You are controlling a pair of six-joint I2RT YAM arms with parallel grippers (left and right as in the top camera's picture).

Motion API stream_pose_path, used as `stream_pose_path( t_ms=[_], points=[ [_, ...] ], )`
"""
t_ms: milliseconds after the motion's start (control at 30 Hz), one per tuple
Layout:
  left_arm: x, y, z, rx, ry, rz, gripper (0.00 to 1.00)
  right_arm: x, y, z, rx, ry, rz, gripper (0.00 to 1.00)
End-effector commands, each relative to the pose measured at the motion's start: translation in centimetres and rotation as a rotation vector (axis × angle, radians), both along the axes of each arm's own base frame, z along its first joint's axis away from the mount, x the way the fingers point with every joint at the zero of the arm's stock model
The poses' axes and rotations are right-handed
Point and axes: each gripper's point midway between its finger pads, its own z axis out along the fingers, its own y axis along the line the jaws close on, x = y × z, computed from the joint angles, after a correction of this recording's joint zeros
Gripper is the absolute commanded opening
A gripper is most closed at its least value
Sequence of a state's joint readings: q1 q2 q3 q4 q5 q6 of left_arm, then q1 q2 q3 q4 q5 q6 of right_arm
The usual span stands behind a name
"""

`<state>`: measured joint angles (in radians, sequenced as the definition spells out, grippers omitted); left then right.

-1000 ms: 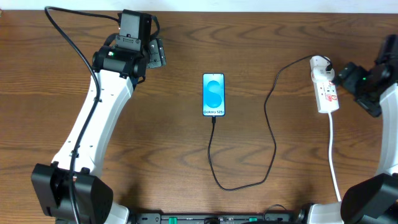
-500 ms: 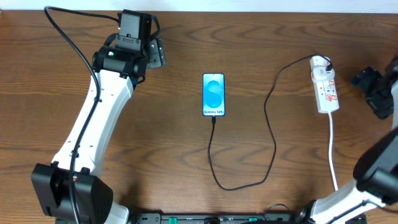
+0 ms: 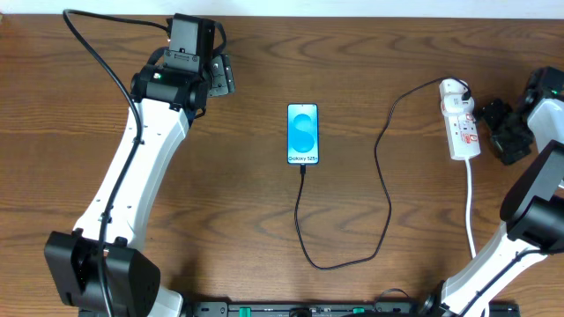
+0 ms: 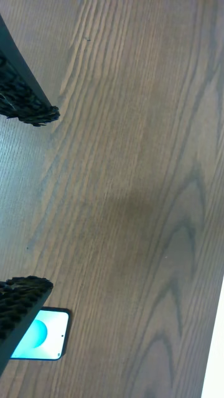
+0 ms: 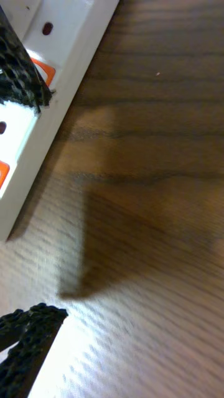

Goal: Plug charger to phone and switch on socket
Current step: 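Move the right gripper over the white power strip's orange switch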

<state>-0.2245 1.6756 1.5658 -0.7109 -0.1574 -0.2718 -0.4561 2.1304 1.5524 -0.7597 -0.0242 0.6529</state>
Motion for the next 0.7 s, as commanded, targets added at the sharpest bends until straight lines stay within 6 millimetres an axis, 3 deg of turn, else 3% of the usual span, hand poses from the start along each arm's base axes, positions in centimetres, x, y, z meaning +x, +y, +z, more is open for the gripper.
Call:
stream_pose_path(
  t_ms=[0,667],
  points=[
    [0.0,0.2,-0.2,0.020,0.007,0.001,0.80,0.5,0.3,-0.8,0.029,-0.007,-0.071,0.99],
    [0.0,0.2,-0.2,0.020,0.007,0.001,0.80,1.6,2.1,-0.7,0.141,-0.065,-0.044,0.99]
  ],
)
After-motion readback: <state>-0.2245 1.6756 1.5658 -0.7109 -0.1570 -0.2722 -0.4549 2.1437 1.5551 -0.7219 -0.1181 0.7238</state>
